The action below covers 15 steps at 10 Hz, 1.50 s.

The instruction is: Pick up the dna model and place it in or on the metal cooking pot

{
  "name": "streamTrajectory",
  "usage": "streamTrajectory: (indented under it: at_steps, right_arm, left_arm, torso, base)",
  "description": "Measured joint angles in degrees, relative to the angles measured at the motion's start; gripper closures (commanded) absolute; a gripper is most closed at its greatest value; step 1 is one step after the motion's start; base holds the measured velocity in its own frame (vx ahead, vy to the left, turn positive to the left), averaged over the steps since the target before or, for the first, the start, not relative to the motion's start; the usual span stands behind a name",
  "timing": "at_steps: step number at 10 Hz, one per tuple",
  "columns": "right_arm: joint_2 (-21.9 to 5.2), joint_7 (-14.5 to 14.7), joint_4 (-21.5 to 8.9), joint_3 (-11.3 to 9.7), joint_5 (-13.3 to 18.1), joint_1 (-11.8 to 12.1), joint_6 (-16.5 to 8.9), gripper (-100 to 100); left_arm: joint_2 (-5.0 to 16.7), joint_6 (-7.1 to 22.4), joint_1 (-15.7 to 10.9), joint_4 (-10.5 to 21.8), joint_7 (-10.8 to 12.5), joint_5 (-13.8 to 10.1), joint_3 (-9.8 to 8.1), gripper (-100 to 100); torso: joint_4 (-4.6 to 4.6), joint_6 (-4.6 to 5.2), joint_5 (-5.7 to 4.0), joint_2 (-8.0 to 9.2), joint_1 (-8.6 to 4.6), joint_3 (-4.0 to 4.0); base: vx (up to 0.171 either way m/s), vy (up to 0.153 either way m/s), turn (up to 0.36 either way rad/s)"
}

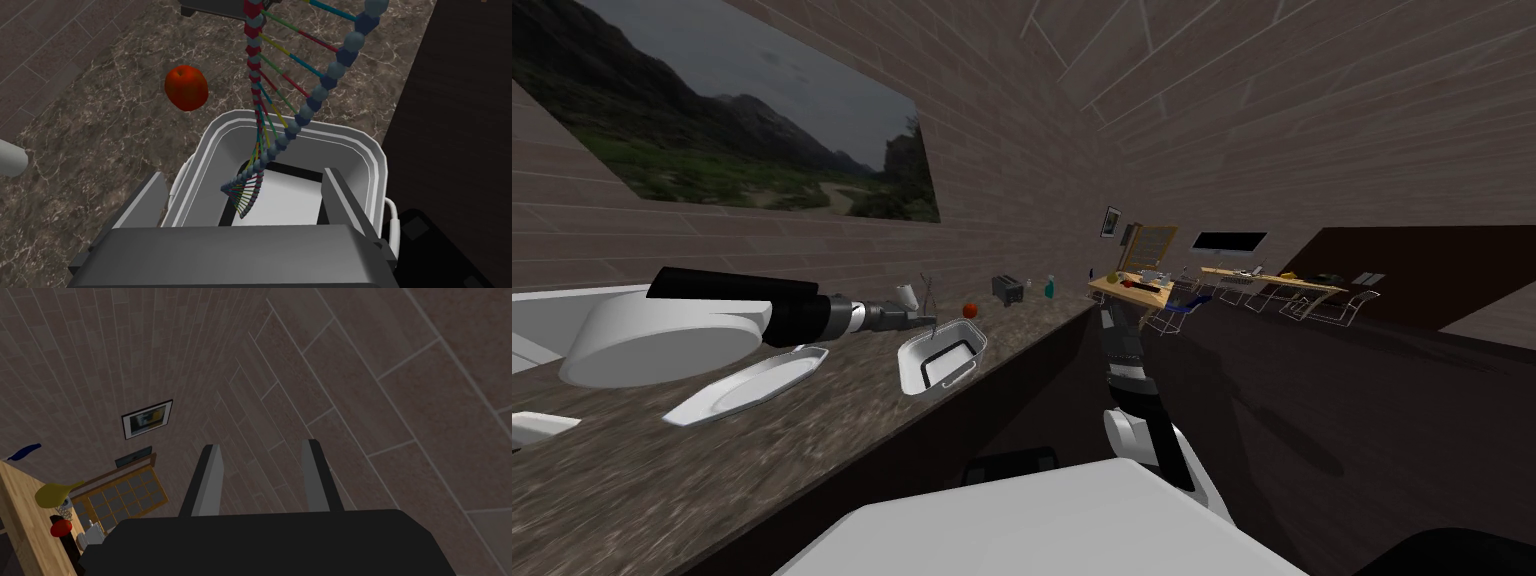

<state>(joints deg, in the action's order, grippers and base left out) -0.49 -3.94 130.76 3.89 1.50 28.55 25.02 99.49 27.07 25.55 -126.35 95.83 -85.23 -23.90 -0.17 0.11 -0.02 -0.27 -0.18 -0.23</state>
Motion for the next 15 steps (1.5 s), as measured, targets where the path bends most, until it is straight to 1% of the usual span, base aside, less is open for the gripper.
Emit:
streamTrajectory:
  at_steps: [2,3,4,5,6,7,8,9,10,11,12,13,14,15]
  right_arm:
    - [0.0,0.0,0.0,0.0,0.0,0.0,0.0,0]
    - [0.0,0.0,0.0,0.0,0.0,0.0,0.0,0]
    - [0.0,0.0,0.0,0.0,0.0,0.0,0.0,0]
    - [0.0,0.0,0.0,0.0,0.0,0.0,0.0,0]
    - [0.0,0.0,0.0,0.0,0.0,0.0,0.0,0]
    - [0.0,0.0,0.0,0.0,0.0,0.0,0.0,0]
    - [0.0,0.0,0.0,0.0,0.0,0.0,0.0,0]
    - [0.0,0.0,0.0,0.0,0.0,0.0,0.0,0]
    - [0.0,0.0,0.0,0.0,0.0,0.0,0.0,0]
    - [0.0,0.0,0.0,0.0,0.0,0.0,0.0,0]
    - [0.0,0.0,0.0,0.0,0.0,0.0,0.0,0]
    - [0.0,0.0,0.0,0.0,0.0,0.0,0.0,0]
    - [0.0,0.0,0.0,0.0,0.0,0.0,0.0,0]
    - [0.0,0.0,0.0,0.0,0.0,0.0,0.0,0]
  left_arm:
    - [0.0,0.0,0.0,0.0,0.0,0.0,0.00,-100]
    - [0.0,0.0,0.0,0.0,0.0,0.0,0.00,0]
    - [0.0,0.0,0.0,0.0,0.0,0.0,0.00,-100]
    - [0.0,0.3,0.0,1.0,-0.2,-0.4,-0.23,-100]
    - [0.1,1.1,0.0,2.2,-0.1,-0.8,-0.85,-100]
    - [0.1,2.1,-0.1,4.0,-0.5,-1.7,-1.43,-100]
    - [1.0,2.1,-0.5,5.0,-0.3,-2.1,-1.27,-100]
    - [2.4,1.7,-0.9,6.1,1.0,-2.0,-0.84,-100]
    - [3.3,1.7,-1.2,7.6,1.9,-2.2,-0.85,-100]
    - [3.5,2.6,-1.4,9.4,1.8,-3.2,-1.49,-100]
    - [2.8,4.4,-1.6,10.7,1.6,-3.5,-2.74,-100]
    - [3.9,4.9,-1.9,12.5,2.0,-4.1,-2.79,-100]
    - [4.2,5.1,-1.9,13.9,2.7,-3.9,-2.89,-100]
    - [5.5,5.2,-2.2,15.2,4.1,-3.9,-2.91,-100]
  torso:
    - [0.03,0.00,0.01,0.10,0.02,0.06]
    - [0.03,0.00,0.01,0.11,0.03,0.07]
    - [0.03,-0.01,0.01,0.12,0.03,0.07]
    - [0.05,0.05,0.01,0.26,0.07,0.14]
    - [0.11,0.04,0.02,0.49,0.09,0.28]
    - [0.16,0.02,0.03,0.67,0.17,0.39]
    - [0.16,-0.03,0.05,0.58,0.21,0.36]
    - [0.12,0.02,0.04,0.49,0.20,0.29]
    - [0.13,0.03,0.04,0.55,0.20,0.32]
    - [0.16,0.02,0.03,0.65,0.14,0.38]
    - [0.19,-0.01,0.04,0.72,0.19,0.43]
    - [0.18,0.02,0.04,0.70,0.20,0.42]
    - [0.18,-0.01,0.04,0.69,0.18,0.42]
    - [0.18,0.01,0.01,0.70,0.10,0.42]
  base:
    - [0.000,0.000,0.000]
    - [0.000,0.000,0.000]
    - [-0.057,0.013,-0.206]
    - [-0.131,0.021,-0.309]
    - [-0.170,0.040,-0.285]
    - [-0.109,0.047,-0.089]
    - [-0.084,0.040,-0.169]
    - [-0.123,0.039,-0.314]
    - [-0.156,0.018,-0.326]
    - [-0.167,0.029,-0.244]
    - [-0.155,0.032,-0.291]
    - [-0.152,0.018,-0.264]
    - [-0.161,-0.006,-0.283]
    - [-0.104,-0.007,-0.102]
